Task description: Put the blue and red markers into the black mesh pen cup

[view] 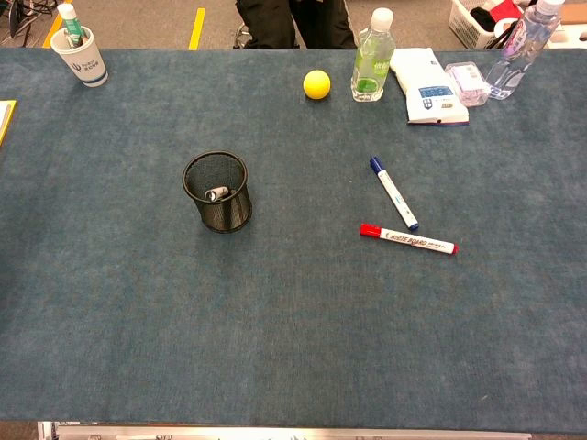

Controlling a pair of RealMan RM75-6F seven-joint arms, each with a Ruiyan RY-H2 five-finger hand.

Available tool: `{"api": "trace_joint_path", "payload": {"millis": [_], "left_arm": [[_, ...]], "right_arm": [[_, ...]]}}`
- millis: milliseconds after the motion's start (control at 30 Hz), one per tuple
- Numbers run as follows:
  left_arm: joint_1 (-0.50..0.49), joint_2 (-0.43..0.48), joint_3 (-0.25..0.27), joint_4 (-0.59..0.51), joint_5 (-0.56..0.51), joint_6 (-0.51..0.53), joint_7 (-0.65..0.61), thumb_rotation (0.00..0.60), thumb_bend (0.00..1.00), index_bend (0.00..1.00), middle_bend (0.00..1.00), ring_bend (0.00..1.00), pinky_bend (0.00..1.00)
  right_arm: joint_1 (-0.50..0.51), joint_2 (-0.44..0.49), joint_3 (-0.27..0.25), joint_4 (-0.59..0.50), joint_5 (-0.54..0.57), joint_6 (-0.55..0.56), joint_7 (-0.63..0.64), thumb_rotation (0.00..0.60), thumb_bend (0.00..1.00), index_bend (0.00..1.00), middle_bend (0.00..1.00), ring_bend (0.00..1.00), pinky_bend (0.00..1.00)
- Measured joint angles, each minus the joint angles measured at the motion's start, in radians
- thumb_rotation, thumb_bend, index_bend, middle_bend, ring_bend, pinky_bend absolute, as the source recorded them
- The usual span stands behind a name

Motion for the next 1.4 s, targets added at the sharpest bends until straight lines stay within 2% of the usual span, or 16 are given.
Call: {"api": "trace_joint_path", "payload": {"millis": [333,533,767,1033,1200,1400], "left_arm": [[-0.019,-0.002,-0.004,0.017,0.0,-0.024,-0.016,0.6,0.15,0.11,0.15,0.19,0.26],[-0.038,0.0,-0.005,0.028,0.01,-0.052,-0.082,0.6,0.15,0.11,0.15,0.19,0.26],[-0.099,0.006,-0.001,0.06,0.041,-0.15,-0.283,0.6,0.15,0.11,0.15,0.19,0.26],[-0.189,-0.009,0.01,0.106,0.078,-0.282,-0.536,0.6,0.15,0.04,0.13,0.19,0.25],[-0.266,-0.048,0.025,0.17,0.118,-0.372,-0.718,0.6,0.15,0.03,0.12,0.19,0.24],[-0.336,-0.148,0.041,0.281,0.166,-0.412,-0.817,0.6,0.15,0.03,0.12,0.19,0.24]], "right_arm": [[0.009,0.009,0.015,-0.01,-0.013,0.013,0.001,0.6,0.0,0.01,0.07,0.03,0.15],[0.027,0.02,0.04,-0.024,-0.015,0.018,0.006,0.6,0.0,0.01,0.07,0.03,0.15],[0.059,0.031,0.069,-0.041,-0.011,0.008,-0.003,0.6,0.0,0.01,0.07,0.03,0.15],[0.08,0.033,0.081,-0.056,-0.002,-0.006,-0.022,0.6,0.0,0.01,0.07,0.03,0.15],[0.087,0.03,0.082,-0.061,0.006,-0.014,-0.032,0.6,0.0,0.01,0.07,0.03,0.15],[0.093,0.024,0.079,-0.061,0.018,-0.025,-0.039,0.6,0.0,0.01,0.07,0.03,0.15]]}}
